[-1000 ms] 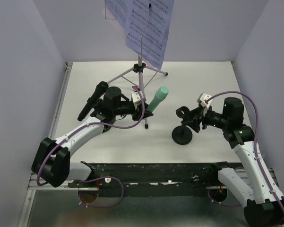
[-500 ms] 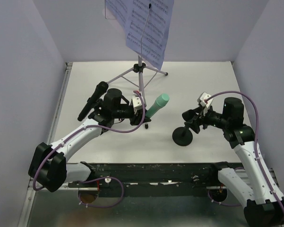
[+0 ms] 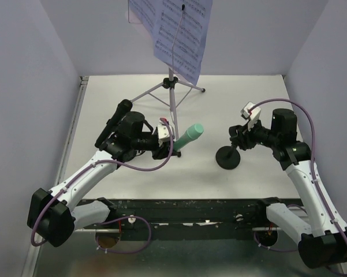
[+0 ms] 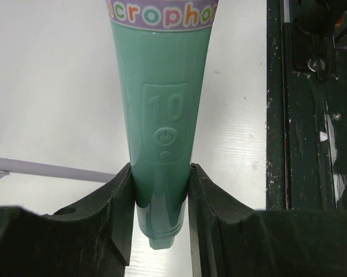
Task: Pack up the instrument practice props
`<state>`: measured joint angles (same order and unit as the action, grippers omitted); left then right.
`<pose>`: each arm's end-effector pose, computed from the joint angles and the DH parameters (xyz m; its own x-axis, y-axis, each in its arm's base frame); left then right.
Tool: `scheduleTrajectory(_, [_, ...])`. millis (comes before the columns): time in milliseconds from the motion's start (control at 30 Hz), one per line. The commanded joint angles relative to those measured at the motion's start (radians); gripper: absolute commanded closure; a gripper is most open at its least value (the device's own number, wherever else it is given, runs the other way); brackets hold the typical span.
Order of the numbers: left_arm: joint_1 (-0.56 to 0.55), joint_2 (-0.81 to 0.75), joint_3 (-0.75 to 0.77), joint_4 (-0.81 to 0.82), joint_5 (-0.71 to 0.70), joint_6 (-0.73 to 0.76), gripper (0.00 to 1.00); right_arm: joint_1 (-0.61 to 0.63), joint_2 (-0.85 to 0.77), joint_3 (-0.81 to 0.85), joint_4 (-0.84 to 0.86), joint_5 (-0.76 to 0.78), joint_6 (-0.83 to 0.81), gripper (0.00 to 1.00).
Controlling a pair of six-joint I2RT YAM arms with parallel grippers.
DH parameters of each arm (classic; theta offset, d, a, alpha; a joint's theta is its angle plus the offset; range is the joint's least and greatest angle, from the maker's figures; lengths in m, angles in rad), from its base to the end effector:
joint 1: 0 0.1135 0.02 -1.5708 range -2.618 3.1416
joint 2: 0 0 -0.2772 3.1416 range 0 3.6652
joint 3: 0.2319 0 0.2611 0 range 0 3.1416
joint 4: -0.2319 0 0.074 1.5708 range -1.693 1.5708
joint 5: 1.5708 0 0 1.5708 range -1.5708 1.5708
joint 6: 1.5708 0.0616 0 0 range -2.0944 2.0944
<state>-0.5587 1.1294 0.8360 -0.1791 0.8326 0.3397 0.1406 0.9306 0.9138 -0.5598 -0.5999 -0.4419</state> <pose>0.2005 -0.1791 0.2955 -0.0589 0.3013 -0.9517 0.9915 0.1284 -0.0207 0.2072 0.0644 0.3235 -0.2381 -0.3902 -0.8894 -0.7590 0.6461 -0.0803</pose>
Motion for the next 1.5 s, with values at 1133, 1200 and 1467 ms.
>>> scheduleTrajectory(1133, [-0.035,0.075,0.066,-0.350,-0.144,0.324,1.00,-0.467,0.301,0.264,0.003,0.230,0.038,0.22])
scheduleTrajectory(1200, [-0.032,0.079,0.066,-0.347,-0.145,0.331,1.00,-0.467,0.286,0.255,0.001,0.213,0.049,0.11])
scheduleTrajectory(1467, [-0.053,0.145,0.129,-0.350,-0.121,0.274,1.00,-0.467,0.202,0.325,-0.028,0.253,0.089,0.00])
